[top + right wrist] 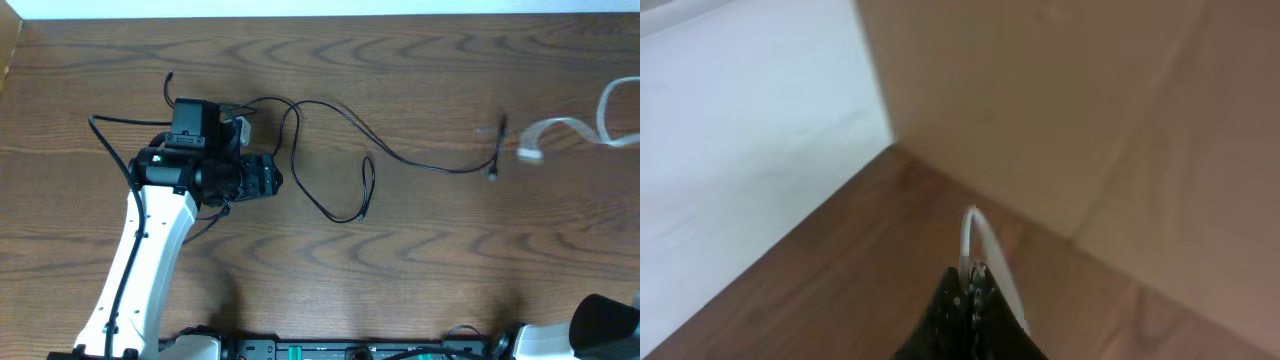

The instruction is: Untangle cables

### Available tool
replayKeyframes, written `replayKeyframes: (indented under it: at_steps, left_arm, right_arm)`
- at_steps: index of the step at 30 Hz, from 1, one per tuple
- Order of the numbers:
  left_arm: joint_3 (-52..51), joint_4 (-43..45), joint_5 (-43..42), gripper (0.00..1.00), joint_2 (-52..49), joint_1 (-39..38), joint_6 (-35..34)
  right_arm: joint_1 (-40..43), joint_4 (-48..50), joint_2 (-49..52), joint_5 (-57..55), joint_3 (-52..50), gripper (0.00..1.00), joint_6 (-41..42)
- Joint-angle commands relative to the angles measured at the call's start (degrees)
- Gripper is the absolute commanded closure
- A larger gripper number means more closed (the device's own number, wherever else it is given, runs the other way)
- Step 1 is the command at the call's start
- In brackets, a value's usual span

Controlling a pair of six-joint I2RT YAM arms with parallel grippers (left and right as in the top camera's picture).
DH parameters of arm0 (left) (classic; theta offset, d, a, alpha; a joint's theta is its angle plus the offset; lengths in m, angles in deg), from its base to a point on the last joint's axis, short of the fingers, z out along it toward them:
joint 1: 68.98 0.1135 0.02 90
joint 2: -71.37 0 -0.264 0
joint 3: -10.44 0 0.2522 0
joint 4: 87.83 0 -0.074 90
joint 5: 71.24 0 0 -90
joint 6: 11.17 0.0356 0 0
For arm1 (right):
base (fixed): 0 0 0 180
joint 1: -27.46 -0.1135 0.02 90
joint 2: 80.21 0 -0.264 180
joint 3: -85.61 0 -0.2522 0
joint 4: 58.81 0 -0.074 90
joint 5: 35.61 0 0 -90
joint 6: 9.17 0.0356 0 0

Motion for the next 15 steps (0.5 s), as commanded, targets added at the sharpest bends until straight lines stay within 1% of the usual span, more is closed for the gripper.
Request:
replayKeyframes:
  at_steps: [1, 5, 8, 10, 13, 15]
  left_arm:
    - [-0.1, -0.1, -0.7, 0.18, 0.5, -0.1, 0.9]
    - [-0.1, -0.2, -0.7, 0.18, 0.5, -0.1, 0.9]
    - [-0.1, -0.1, -0.7, 0.18, 0.5, -0.1, 0.9]
    - [-0.1, -0.1, -0.7, 0.18, 0.5, -0.1, 0.9]
    - [-0.1, -0.1, -0.7, 0.18, 0.5, -0.1, 0.9]
    - [-0.1, -0.1, -0.7, 0.18, 0.5, -0.1, 0.9]
  right_arm:
    - [0.5, -0.6, 1.5, -5.9, 0.3, 0.99, 0.2]
    - [0.7, -2.8, 7.0, -3.5, 0.3, 0.99, -3.2]
    - [1.0, -3.1, 13.3, 1.2, 0.3, 0.99, -3.4]
    - [1.2, -2.6, 15.0, 4.3, 0.3, 0.99, -3.4]
    - [2.0, 2.0, 16.0, 13.6, 0.3, 0.99, -3.3]
    - [2.3, 5.0, 15.8, 15.1, 0.3, 0.99, -3.0]
